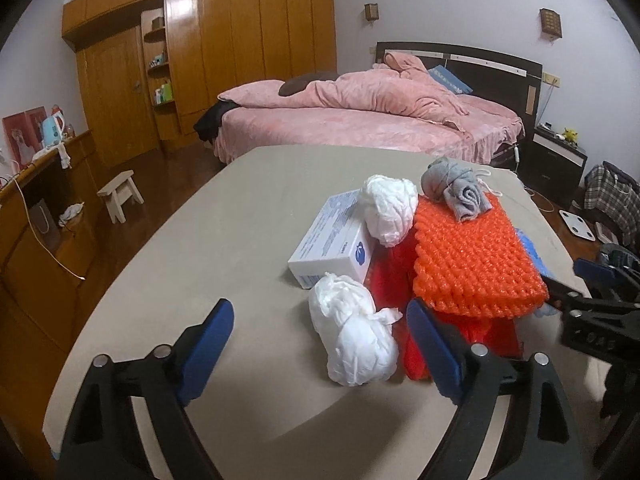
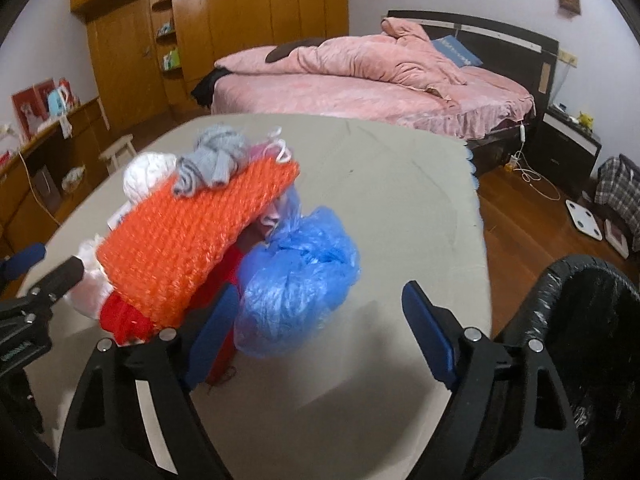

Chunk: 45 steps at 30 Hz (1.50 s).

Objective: Collect trash
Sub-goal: 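Grasp the blue plastic bag with the right tool while the left tool grasps a white tissue ball, then carry the blue bag and white tissue over the bin and release both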

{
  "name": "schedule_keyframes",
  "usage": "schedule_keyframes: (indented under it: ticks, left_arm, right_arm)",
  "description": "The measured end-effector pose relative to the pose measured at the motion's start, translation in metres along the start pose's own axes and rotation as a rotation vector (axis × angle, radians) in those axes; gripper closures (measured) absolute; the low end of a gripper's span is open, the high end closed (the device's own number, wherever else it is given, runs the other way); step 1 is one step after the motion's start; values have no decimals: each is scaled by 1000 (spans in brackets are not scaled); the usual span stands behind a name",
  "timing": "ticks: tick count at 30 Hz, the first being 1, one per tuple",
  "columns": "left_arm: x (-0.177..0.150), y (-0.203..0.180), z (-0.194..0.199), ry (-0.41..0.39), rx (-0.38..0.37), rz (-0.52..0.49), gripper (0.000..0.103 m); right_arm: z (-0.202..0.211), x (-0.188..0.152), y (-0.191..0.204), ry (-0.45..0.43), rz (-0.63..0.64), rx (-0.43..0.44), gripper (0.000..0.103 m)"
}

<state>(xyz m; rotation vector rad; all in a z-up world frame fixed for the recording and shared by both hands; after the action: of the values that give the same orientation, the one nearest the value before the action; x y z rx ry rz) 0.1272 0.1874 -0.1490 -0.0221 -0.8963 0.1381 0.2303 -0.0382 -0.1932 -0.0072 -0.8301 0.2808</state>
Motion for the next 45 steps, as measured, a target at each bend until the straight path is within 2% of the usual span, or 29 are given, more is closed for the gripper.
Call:
schedule_keyframes:
  ticks: [4,6,8,9,12,14,16,19,22,29,35,38,40,45]
  left_arm:
    - [-3,1,-4,13,-3,5,17]
    - [-4,2,-6,22,-2,8,17]
    - [-6,1,-8,28,-8,13,17]
    - [-6,-2,-11,30,-12,14,18]
    - [-9,-2,-18,50,-26,13,25]
    - [-9,-3,-22,68,-36,15,35]
    - [-10,-3,-26,87,-58,21,44]
    - [-11,0,-29,104,-100,43,67]
    - [-11,4,-27,92,-109,70,75]
    - [-3,4,-7,44,-80,62,76]
    - [14,-11,19,-12,-98,39,76]
    - [20,-28,27,-32,-123,14,76]
    - [23,-41,31,-43,-143,-5,76]
    - [16,-58,26,-19,-173,-14,76]
  right_arm:
    - [-14,-2,4,41,8,3,30]
    - [-18,-1,6,55,12,15,39]
    - [-21,-2,9,74,22,27,58]
    - [-23,-3,11,87,26,51,61]
    - [-21,-5,11,89,23,81,68]
    - [-19,-6,9,92,13,97,72]
    - [-16,-7,6,90,0,101,73]
    - [-9,-7,0,74,-18,88,74]
    - [-1,-4,-6,46,-34,78,74]
    - [23,3,-18,-5,-60,90,74]
    - [50,9,-27,-47,-67,105,75]
    - [65,7,-33,-66,-77,107,83]
    - [73,6,-38,-81,-80,106,85]
    - [67,-9,-48,-29,-96,103,82]
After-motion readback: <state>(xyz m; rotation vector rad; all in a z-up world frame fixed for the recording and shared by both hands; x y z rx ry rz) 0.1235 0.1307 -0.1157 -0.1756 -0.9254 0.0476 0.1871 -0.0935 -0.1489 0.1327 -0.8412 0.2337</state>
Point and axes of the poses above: each gripper's, at about its wrist camera, not at the fingertips, and z roughly against the way its jaws point, y to its left, x to its top, the point moved 2 cm from there along -z, roughly the way its jaws point, and after that the axes turned 11 degrees about -x, right-handed, at the moved point
